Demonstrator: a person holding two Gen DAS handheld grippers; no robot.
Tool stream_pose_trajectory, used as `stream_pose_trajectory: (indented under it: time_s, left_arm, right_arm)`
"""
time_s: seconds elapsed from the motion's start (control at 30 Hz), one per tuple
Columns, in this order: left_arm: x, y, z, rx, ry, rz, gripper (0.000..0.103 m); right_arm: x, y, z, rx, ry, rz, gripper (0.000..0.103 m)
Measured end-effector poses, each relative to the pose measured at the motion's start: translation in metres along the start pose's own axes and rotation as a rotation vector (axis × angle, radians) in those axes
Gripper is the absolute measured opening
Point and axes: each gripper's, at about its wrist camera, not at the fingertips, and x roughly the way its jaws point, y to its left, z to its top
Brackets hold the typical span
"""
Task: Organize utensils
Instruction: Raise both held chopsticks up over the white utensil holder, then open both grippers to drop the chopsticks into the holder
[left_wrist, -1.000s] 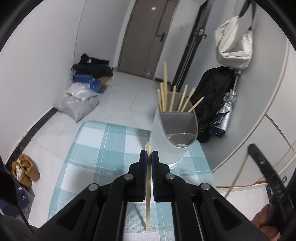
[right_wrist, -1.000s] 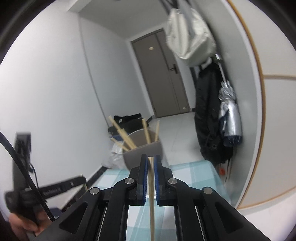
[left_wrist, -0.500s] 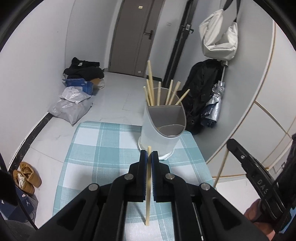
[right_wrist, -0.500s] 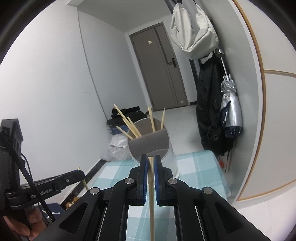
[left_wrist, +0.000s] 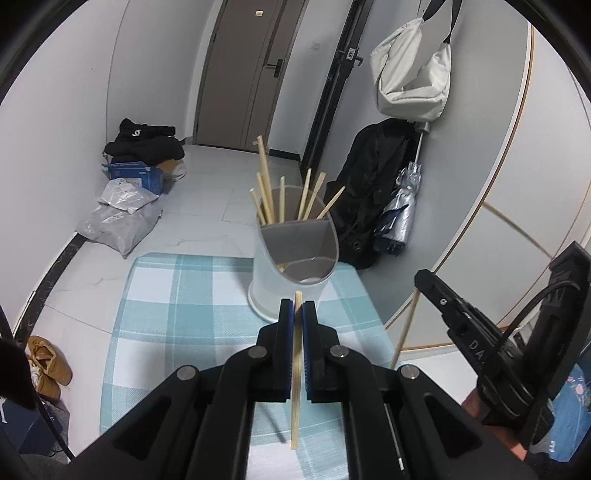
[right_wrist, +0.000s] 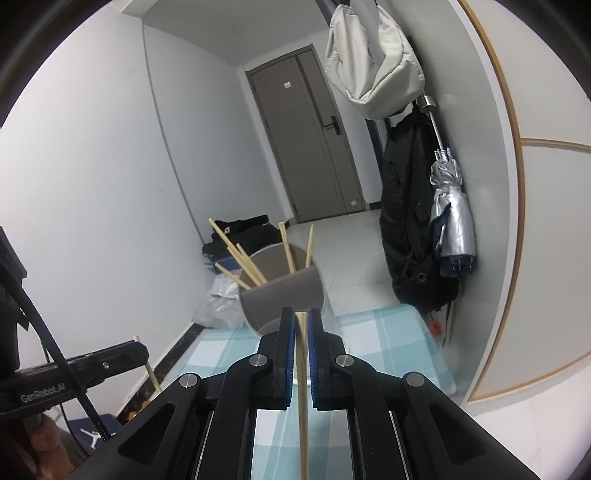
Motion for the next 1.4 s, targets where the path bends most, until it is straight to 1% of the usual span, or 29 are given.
stream_pose_trajectory:
  time_s: [0.2, 0.3, 0.5, 0.53, 0.67, 0.8, 0.97, 1.1, 1.23, 1.4]
  left_arm:
    - [-0.003, -0.002, 0.028, -0.045, 0.001, -0.07, 0.001]
    - [-0.007, -0.004, 0.05, -0.071, -0.021, -0.101, 0.001]
    - [-0.012, -0.008, 0.105, -0.091, -0.105, -0.13, 0.001]
    - [-0.013, -0.008, 0.119, -0.095, -0.124, -0.132, 0.001]
    - [-0.009, -0.005, 0.157, -0.107, -0.176, -0.136, 0.001]
    - [0.0, 0.0, 0.186, -0.098, -0.219, -0.128, 0.001]
    - [0.022, 0.008, 0.201, -0.069, -0.241, -0.094, 0.001]
    - [0.041, 0.014, 0.2, -0.027, -0.244, -0.052, 0.001]
    - [0.064, 0.023, 0.196, -0.007, -0.222, -0.039, 0.001]
    - [0.083, 0.027, 0.188, 0.017, -0.183, -0.033, 0.001]
  right_arm:
    - [0.0, 0.006, 0.025, -0.018, -0.042, 0.016, 0.006]
    - [0.002, 0.009, 0.047, -0.027, -0.071, 0.027, 0.006]
    - [0.008, 0.015, 0.094, -0.039, -0.132, 0.047, 0.006]
    - [0.009, 0.016, 0.102, -0.04, -0.144, 0.051, 0.006]
    - [0.024, 0.02, 0.139, -0.044, -0.188, 0.059, 0.006]
    - [0.04, 0.019, 0.168, -0.04, -0.23, 0.066, 0.006]
    - [0.067, 0.013, 0.197, -0.016, -0.283, 0.057, 0.006]
    - [0.096, 0.004, 0.206, 0.017, -0.3, 0.039, 0.006]
    - [0.122, 0.0, 0.203, 0.027, -0.302, 0.021, 0.006]
    - [0.148, -0.009, 0.186, 0.063, -0.273, 0.029, 0.006]
